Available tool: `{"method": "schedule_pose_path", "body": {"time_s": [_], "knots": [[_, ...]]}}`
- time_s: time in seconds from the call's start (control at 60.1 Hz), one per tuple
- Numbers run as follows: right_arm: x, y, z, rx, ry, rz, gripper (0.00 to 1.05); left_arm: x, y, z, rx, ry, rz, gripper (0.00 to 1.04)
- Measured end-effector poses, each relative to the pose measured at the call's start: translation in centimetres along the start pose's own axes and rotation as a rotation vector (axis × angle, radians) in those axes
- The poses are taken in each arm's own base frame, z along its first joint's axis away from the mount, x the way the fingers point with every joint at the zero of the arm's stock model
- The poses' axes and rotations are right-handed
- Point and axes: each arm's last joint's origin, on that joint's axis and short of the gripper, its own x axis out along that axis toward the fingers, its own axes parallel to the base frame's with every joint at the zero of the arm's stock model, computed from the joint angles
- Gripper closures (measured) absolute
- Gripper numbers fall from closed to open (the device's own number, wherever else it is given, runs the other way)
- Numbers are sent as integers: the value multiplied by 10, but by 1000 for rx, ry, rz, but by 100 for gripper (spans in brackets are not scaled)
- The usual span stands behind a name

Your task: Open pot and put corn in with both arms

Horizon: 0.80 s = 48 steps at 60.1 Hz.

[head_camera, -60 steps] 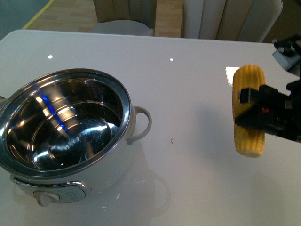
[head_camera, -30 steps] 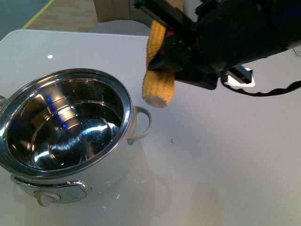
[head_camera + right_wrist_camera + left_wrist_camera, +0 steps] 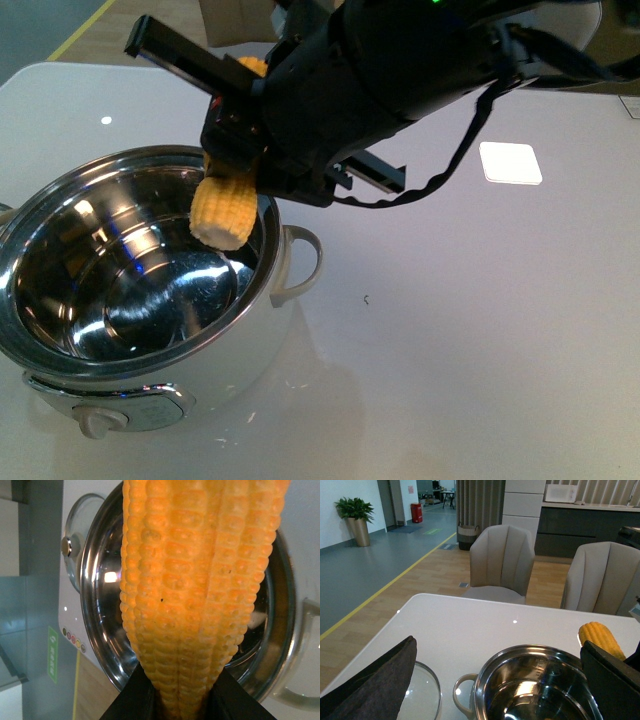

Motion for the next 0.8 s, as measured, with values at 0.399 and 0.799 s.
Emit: {"method": "schedule_pose_path", "body": {"time_s": [0.399, 0.799], "knots": [[31, 7, -2, -26, 76, -5, 90, 0, 0, 0, 0, 0, 0, 7], [45, 11, -7, -38, 112, -4, 41, 0, 0, 0, 0, 0, 0, 7]]}}
